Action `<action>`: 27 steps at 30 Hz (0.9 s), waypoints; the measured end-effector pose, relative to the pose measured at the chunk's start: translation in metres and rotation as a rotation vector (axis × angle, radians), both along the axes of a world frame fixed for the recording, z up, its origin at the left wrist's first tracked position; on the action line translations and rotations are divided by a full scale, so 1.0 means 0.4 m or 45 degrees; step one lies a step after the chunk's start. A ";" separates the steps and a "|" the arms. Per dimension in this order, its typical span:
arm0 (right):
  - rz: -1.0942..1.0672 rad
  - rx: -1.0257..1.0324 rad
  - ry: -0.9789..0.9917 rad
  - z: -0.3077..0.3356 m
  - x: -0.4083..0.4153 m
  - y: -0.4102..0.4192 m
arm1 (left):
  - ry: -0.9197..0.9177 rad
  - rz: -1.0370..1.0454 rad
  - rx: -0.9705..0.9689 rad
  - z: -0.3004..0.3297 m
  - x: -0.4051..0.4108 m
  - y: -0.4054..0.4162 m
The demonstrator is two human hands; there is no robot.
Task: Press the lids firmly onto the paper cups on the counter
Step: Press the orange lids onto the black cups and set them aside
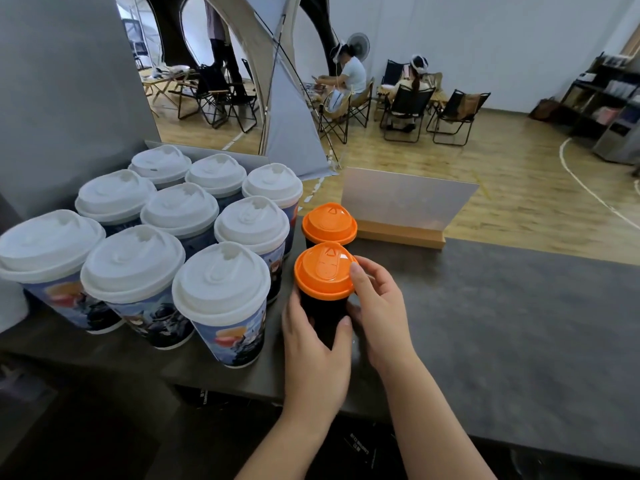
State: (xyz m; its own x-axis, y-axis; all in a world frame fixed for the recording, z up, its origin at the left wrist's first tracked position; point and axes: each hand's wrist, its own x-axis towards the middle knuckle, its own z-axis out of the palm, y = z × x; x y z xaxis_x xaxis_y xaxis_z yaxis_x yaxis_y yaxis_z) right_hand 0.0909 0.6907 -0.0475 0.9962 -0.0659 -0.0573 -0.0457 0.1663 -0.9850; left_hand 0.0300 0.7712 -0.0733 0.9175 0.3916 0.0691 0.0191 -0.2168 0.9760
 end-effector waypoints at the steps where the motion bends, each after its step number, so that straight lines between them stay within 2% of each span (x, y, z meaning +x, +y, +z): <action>1: -0.007 -0.005 0.002 0.000 0.000 0.001 | 0.010 -0.019 -0.002 -0.001 -0.003 0.002; 5: -0.036 -0.011 0.011 0.002 -0.001 0.009 | 0.034 -0.062 0.000 -0.004 -0.008 0.009; 10: -0.065 -0.011 0.028 0.005 -0.003 0.021 | 0.045 -0.150 0.114 0.011 -0.022 0.019; 16: -0.121 0.004 0.051 0.003 -0.012 0.029 | 0.044 -0.185 0.057 0.013 -0.039 0.038; 21: -0.266 0.018 0.080 0.002 -0.039 -0.013 | 0.033 -0.297 -0.091 0.006 -0.108 0.034; 27: -0.474 0.051 0.075 0.010 -0.105 -0.121 | -0.028 -0.514 -0.046 0.020 -0.116 -0.020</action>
State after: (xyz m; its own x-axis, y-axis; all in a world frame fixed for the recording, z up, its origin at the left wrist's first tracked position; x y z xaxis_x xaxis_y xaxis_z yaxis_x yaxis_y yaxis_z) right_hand 0.0487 0.6423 -0.0437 0.8993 -0.4195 -0.1234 -0.0309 0.2205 -0.9749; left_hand -0.0166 0.7633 -0.0652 0.9965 0.0024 0.0832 -0.0816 -0.1681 0.9824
